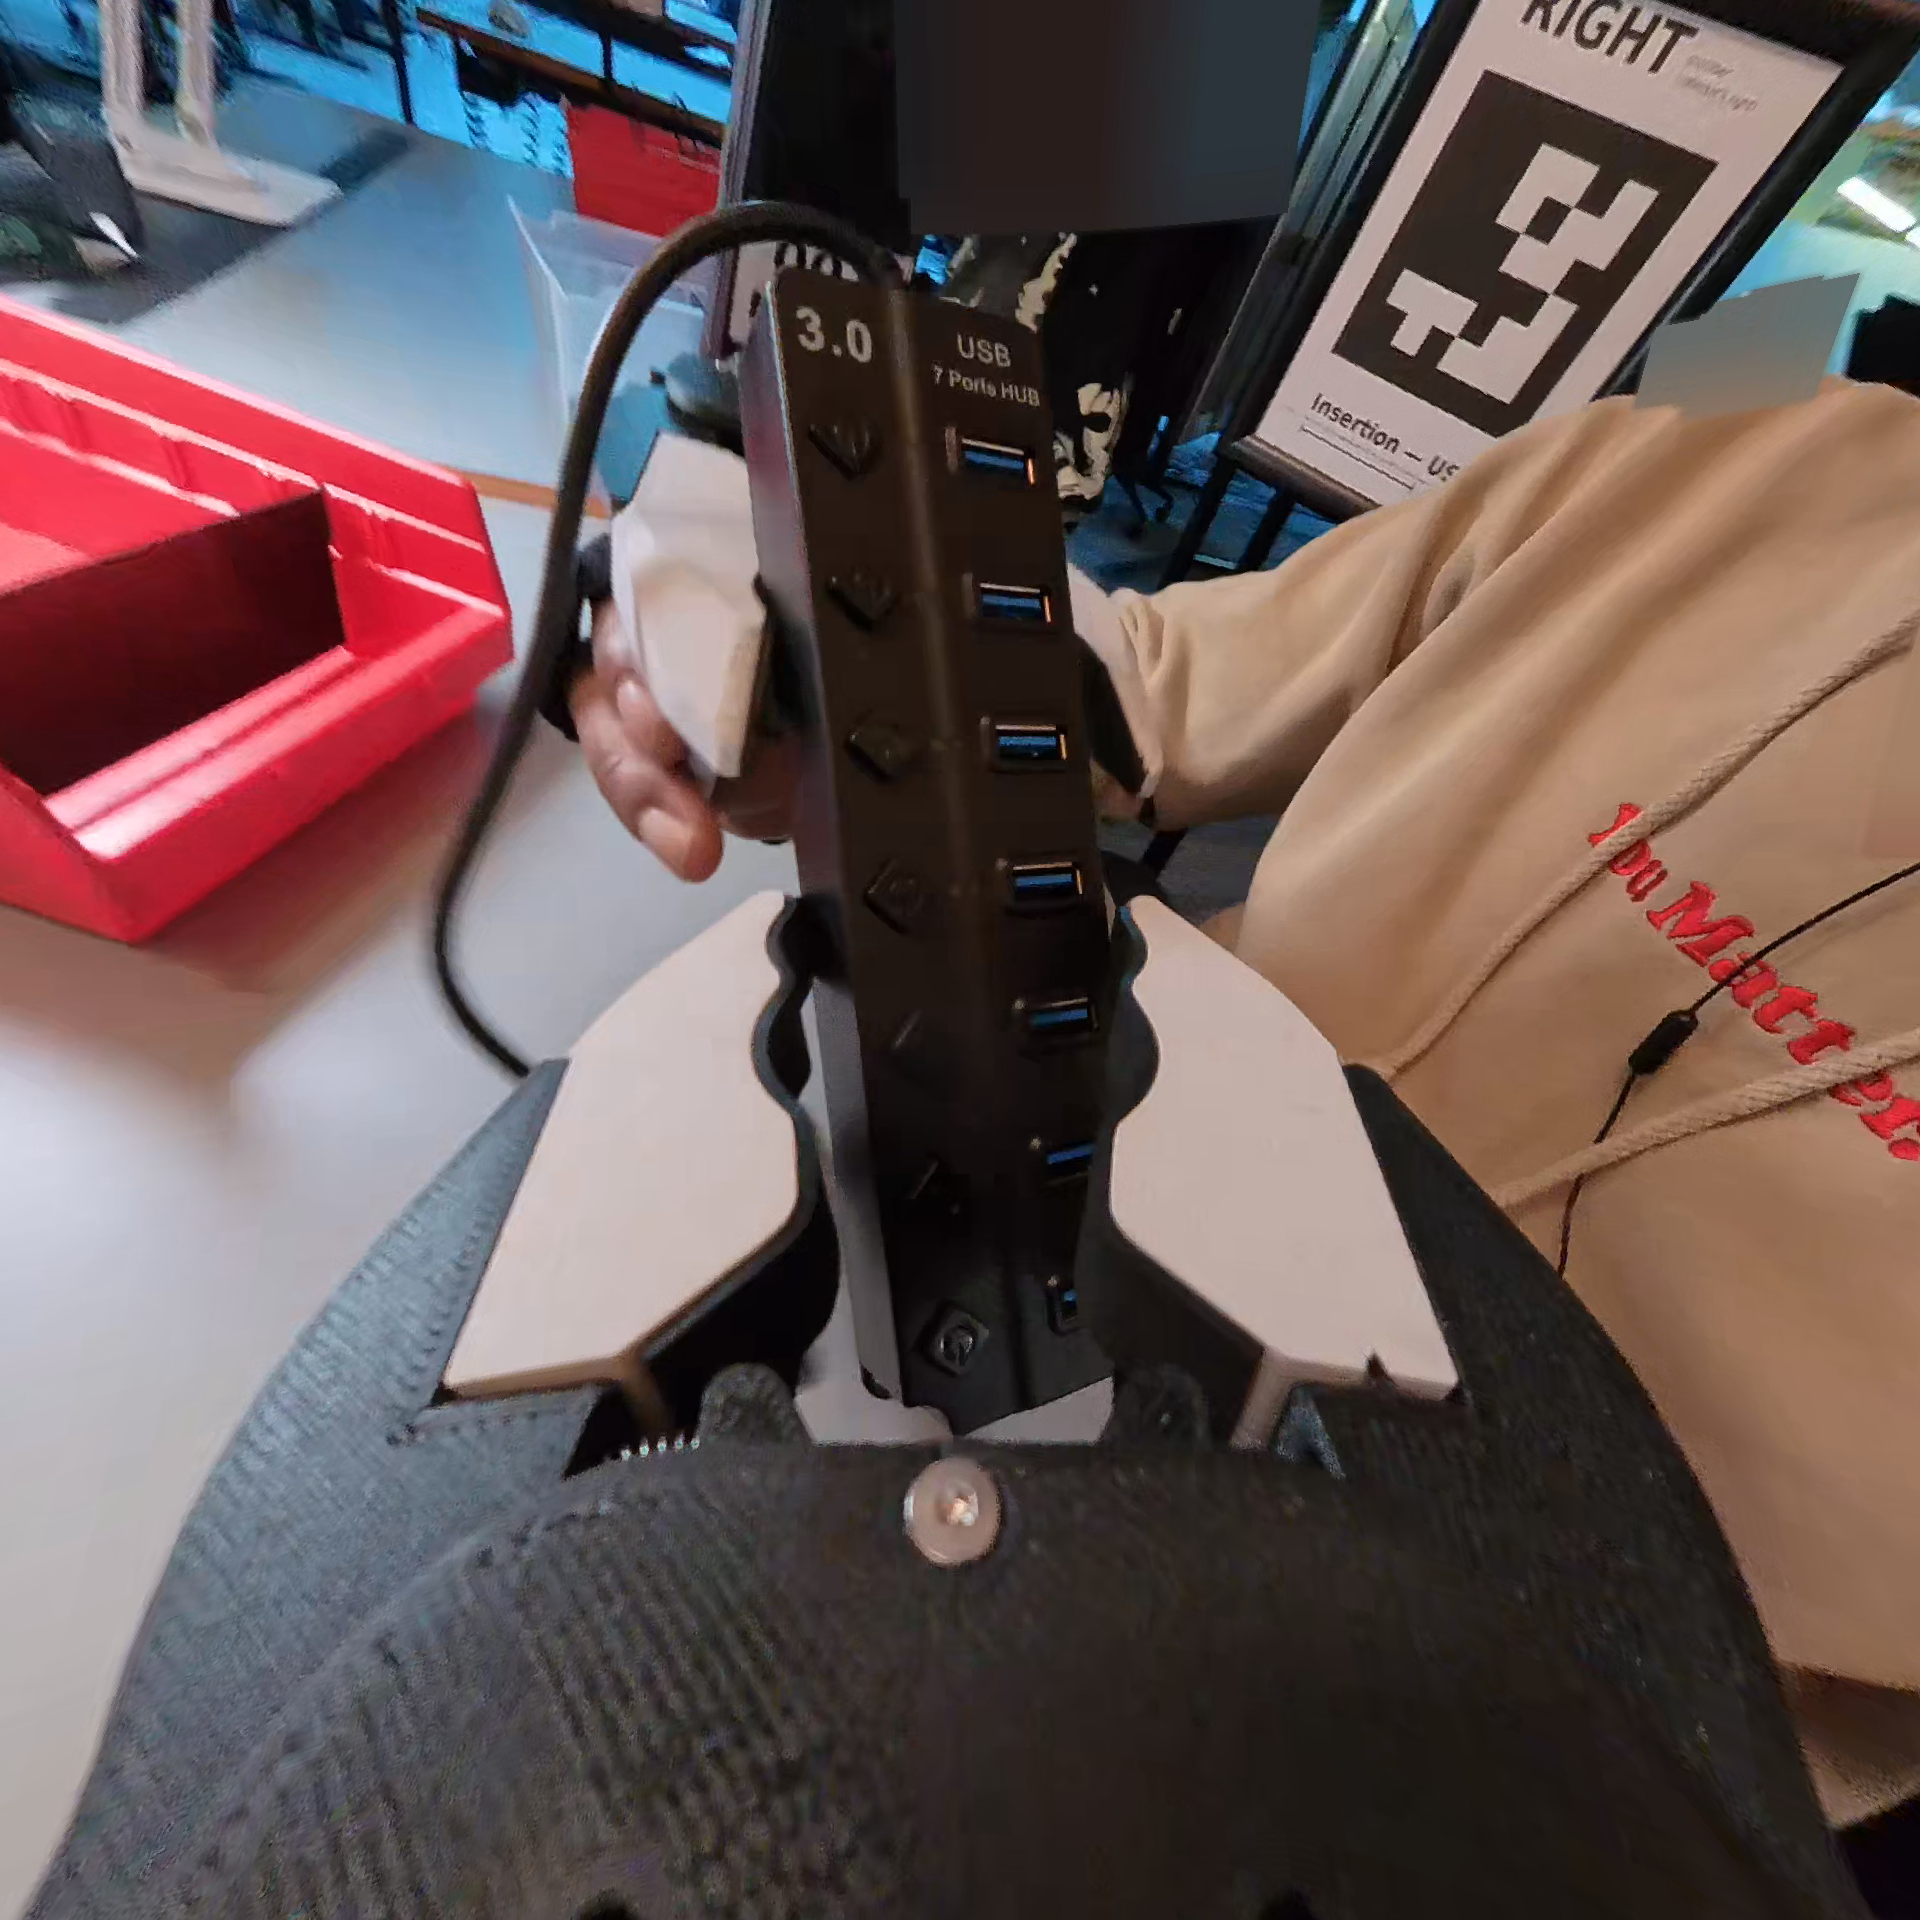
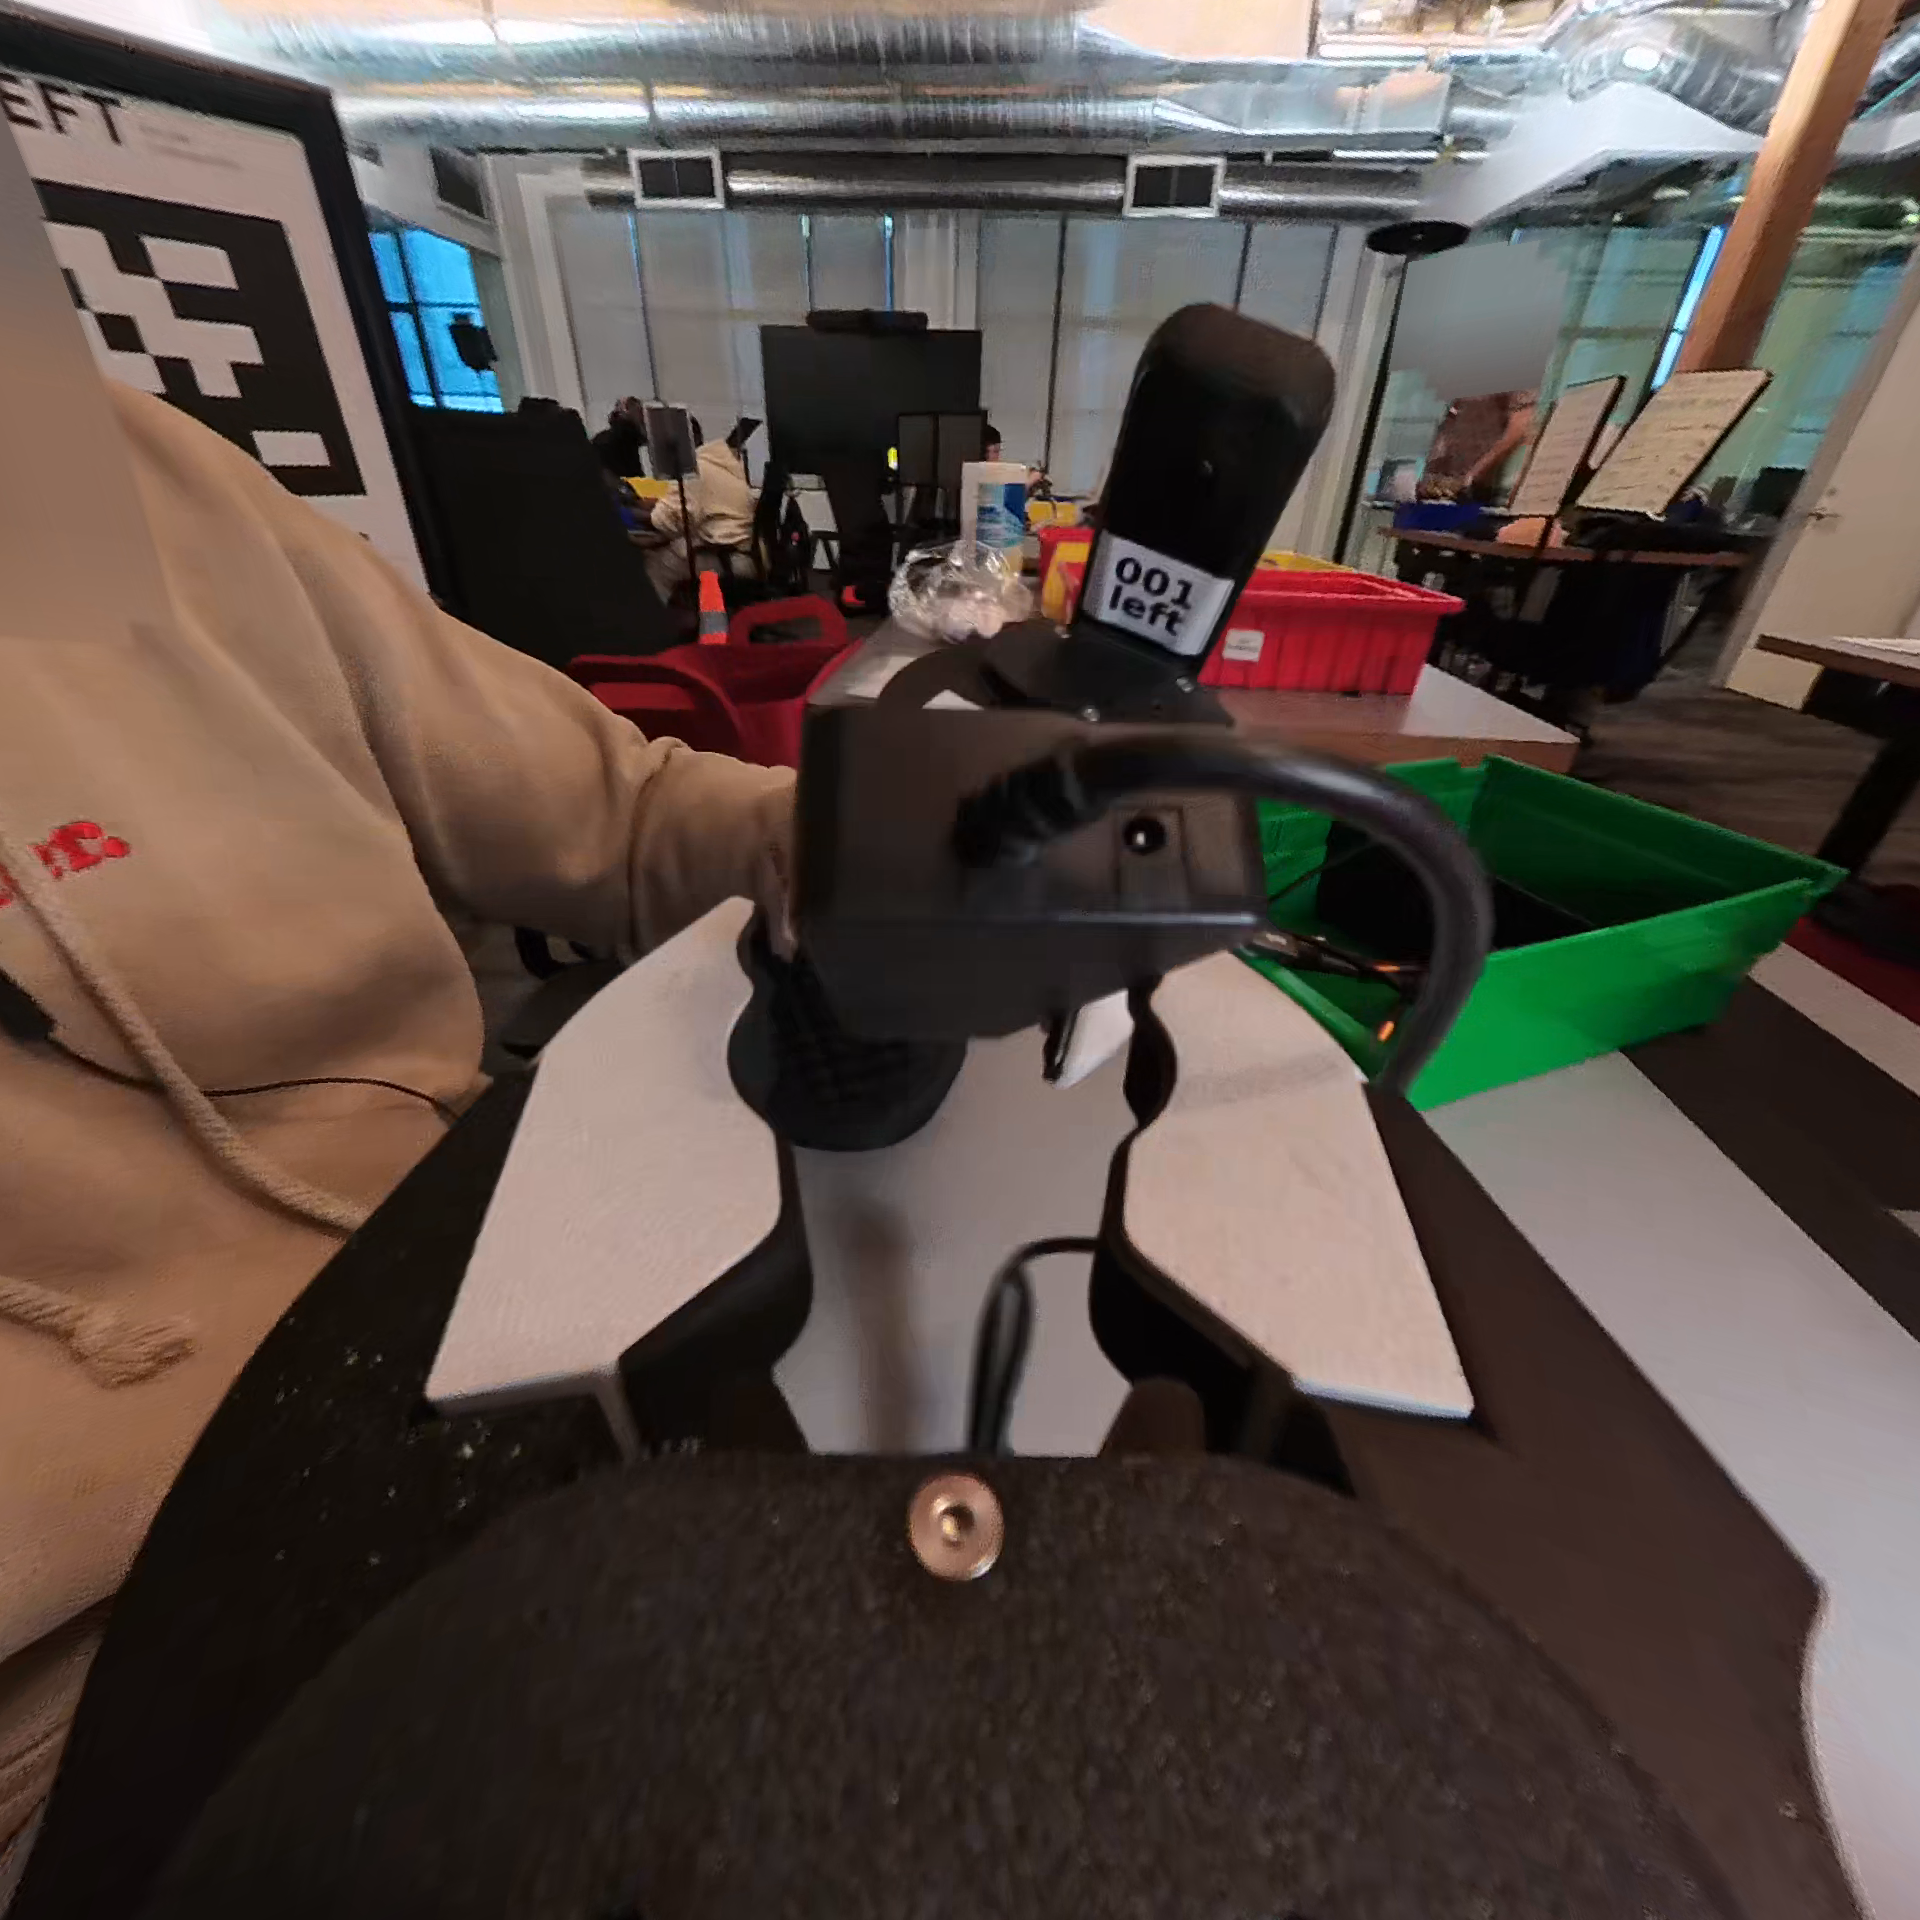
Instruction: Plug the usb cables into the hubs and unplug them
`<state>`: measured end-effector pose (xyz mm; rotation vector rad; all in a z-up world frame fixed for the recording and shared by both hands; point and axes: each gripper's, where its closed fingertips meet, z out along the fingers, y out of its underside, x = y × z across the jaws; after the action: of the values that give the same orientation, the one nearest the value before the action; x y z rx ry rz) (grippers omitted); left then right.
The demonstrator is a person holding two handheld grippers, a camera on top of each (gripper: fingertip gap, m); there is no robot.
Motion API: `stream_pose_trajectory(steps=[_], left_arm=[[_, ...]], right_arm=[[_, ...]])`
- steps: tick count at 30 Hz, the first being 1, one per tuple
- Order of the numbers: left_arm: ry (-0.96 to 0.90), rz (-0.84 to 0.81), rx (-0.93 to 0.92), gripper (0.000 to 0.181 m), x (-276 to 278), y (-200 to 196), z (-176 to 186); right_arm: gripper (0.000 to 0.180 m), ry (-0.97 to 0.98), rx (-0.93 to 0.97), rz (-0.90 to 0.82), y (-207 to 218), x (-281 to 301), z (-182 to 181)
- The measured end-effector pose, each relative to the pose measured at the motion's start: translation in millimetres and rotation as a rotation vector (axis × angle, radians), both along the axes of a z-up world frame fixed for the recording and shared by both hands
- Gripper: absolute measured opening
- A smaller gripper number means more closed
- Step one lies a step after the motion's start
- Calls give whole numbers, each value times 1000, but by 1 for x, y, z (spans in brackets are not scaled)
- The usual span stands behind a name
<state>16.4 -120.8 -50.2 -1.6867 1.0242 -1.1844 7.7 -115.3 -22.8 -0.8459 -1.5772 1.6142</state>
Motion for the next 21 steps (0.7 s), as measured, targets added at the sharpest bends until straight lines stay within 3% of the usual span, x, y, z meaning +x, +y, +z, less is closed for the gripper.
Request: stream_pose_trajectory(steps=[5, 9, 11, 16, 21], left_arm=[[-74, -54, -106, 56, 3, -3, -23], [-155, 5, -90, 56, -4, 7, -18], [-122, 67, -38, 55, -9, 14, -21], [3, 149, 46, 72, -8, 23, -41], [55, 239, 118, 78, 10, 37, -57]], right_arm=[[57, -41, -58, 16, 2, -8, -17], [56, -5, -113, -32, 14, -9, -17], [55, 22, -126, -61, 22, -7, -14], [55, 119, -158, -137, 42, 3, 0], [55, 187, -210, -129, 39, 6, 10]])
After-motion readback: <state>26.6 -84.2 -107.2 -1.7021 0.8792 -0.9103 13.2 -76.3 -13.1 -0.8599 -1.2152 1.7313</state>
